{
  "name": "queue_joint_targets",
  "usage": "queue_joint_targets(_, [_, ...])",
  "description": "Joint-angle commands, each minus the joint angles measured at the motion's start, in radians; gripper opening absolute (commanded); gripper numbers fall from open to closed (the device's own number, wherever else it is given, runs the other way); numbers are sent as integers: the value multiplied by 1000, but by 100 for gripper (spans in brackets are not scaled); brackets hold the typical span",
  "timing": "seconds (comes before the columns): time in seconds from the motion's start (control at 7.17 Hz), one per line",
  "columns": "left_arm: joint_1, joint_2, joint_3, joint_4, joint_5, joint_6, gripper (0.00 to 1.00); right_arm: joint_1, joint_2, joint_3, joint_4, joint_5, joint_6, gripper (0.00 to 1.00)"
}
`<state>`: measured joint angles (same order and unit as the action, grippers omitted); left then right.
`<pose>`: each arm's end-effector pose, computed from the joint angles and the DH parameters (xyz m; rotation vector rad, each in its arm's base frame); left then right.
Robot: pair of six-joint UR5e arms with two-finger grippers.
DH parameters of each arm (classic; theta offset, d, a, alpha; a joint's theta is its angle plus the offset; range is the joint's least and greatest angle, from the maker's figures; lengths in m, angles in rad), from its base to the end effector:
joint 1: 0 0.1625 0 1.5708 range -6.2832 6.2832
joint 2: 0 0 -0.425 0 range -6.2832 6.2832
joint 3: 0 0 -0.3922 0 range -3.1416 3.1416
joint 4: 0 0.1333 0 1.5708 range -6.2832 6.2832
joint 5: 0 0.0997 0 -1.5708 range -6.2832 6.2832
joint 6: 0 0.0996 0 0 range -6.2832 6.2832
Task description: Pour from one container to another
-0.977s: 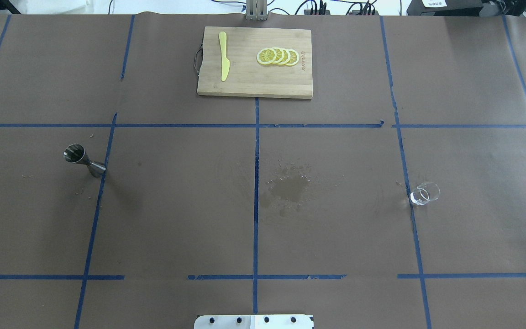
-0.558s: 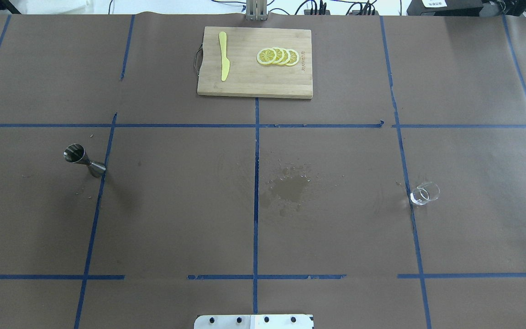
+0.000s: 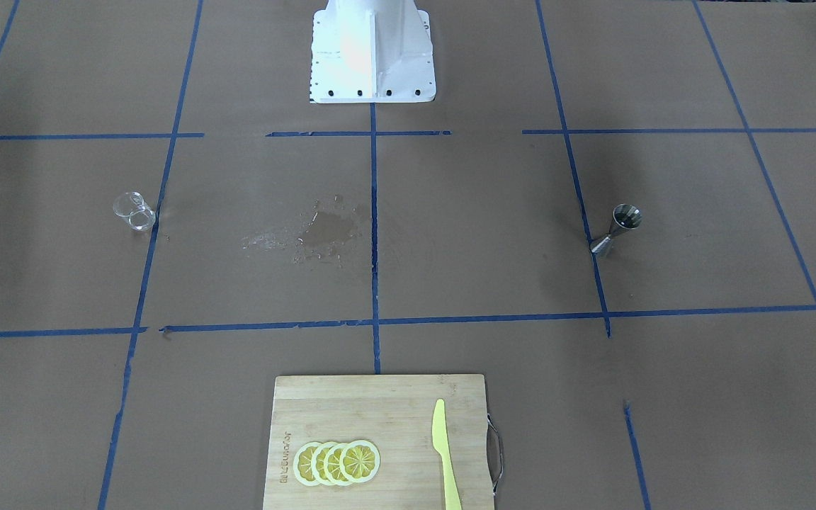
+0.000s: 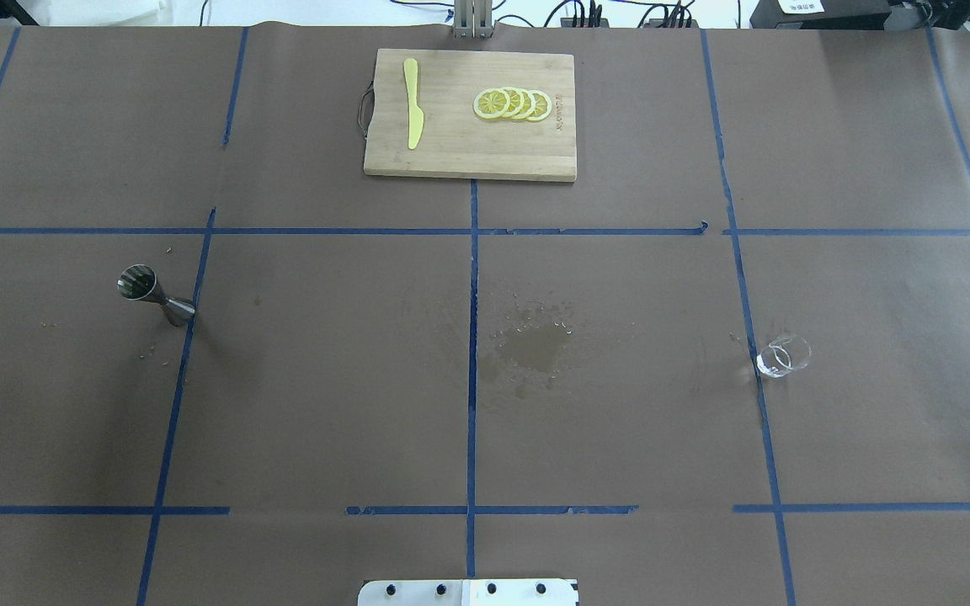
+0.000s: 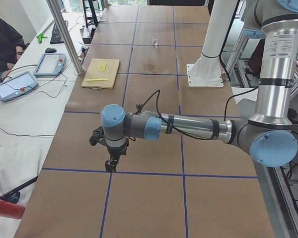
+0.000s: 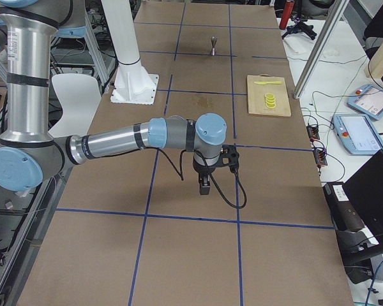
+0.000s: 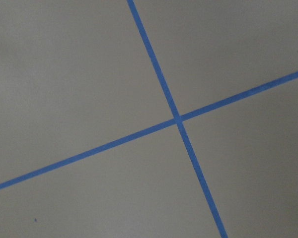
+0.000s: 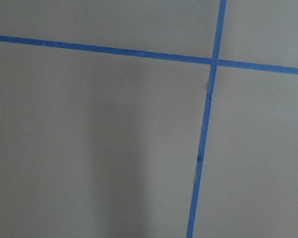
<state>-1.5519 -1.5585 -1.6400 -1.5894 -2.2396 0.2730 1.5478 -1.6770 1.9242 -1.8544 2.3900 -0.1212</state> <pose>-0.0622 -0.4929 0.6356 0.1574 0.6565 0.3060 0.0506 -0.4337 0.5607 0.0059 -0.8203 -0.1211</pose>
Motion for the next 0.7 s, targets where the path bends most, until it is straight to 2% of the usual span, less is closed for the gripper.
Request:
queue_joint_targets(0.0, [-10,54,-4,-7,-61,2,100,0,-1,-34,0,0,-1,100])
queue_joint_targets(0.56, [-10,51,-18,-4,-84,-3,100,0,-6,-126,13,2,-12,100])
